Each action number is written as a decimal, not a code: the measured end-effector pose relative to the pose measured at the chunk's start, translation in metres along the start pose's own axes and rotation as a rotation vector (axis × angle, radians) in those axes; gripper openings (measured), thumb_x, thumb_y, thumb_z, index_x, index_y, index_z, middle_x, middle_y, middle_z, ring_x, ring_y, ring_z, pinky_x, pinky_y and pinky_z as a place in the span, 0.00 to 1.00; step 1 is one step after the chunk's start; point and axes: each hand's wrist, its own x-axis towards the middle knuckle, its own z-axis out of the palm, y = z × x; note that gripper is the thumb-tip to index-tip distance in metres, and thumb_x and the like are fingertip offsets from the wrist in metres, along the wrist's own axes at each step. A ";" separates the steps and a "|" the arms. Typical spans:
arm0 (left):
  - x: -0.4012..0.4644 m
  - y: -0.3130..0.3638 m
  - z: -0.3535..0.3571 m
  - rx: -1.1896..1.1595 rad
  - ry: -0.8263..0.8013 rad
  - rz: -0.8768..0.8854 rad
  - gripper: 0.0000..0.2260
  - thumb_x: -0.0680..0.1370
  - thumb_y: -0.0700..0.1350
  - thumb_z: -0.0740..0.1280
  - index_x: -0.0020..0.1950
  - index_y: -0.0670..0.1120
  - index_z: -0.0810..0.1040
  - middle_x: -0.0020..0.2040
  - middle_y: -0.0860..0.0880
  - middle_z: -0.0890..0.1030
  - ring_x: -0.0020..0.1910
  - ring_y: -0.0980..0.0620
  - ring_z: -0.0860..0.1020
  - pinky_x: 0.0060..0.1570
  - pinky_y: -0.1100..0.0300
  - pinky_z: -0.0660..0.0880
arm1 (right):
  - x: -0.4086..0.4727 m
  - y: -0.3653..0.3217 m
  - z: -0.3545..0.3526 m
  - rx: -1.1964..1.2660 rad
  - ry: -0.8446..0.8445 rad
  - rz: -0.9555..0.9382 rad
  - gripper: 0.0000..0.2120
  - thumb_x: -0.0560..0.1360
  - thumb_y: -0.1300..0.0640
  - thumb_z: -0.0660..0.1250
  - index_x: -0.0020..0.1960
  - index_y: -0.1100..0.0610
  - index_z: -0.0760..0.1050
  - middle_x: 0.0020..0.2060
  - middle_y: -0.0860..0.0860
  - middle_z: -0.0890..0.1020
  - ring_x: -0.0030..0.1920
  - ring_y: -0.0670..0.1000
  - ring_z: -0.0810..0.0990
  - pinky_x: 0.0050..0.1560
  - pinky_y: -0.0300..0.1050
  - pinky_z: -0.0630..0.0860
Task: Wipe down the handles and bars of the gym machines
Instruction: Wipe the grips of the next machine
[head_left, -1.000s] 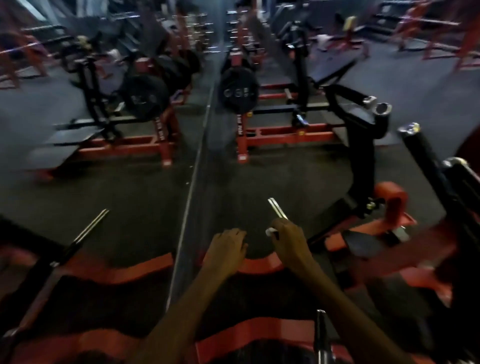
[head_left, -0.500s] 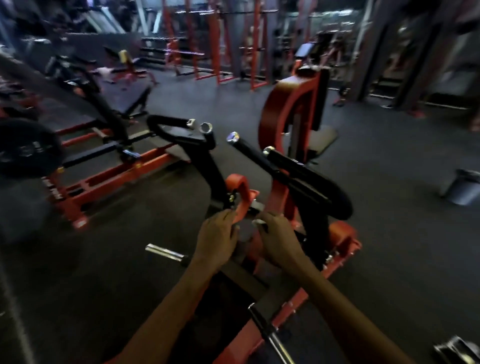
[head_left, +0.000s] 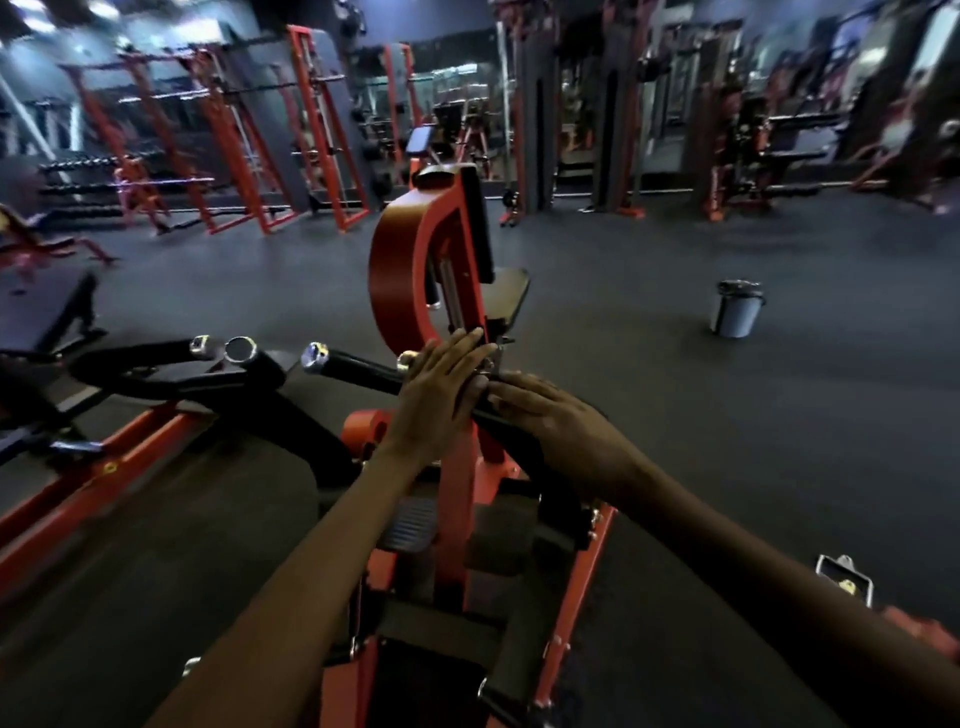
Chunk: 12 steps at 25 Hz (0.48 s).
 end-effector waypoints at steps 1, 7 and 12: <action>0.002 0.002 0.007 -0.008 -0.001 0.040 0.21 0.83 0.52 0.51 0.70 0.46 0.73 0.71 0.47 0.72 0.73 0.48 0.66 0.72 0.46 0.60 | -0.025 0.009 -0.002 0.039 0.034 -0.016 0.17 0.80 0.58 0.56 0.63 0.65 0.74 0.64 0.58 0.74 0.67 0.55 0.70 0.71 0.45 0.61; -0.001 0.001 0.037 -0.076 0.251 0.057 0.23 0.84 0.52 0.47 0.62 0.44 0.78 0.63 0.47 0.78 0.67 0.47 0.72 0.67 0.52 0.64 | -0.078 0.024 -0.004 0.064 0.392 0.354 0.17 0.82 0.59 0.52 0.67 0.64 0.69 0.66 0.59 0.72 0.65 0.55 0.73 0.67 0.45 0.69; -0.004 -0.012 0.044 -0.038 0.271 0.176 0.19 0.84 0.51 0.48 0.67 0.45 0.72 0.65 0.44 0.77 0.68 0.45 0.70 0.67 0.50 0.63 | -0.013 -0.002 0.033 -0.091 0.299 0.168 0.18 0.81 0.57 0.55 0.66 0.63 0.72 0.66 0.58 0.73 0.69 0.55 0.69 0.69 0.52 0.66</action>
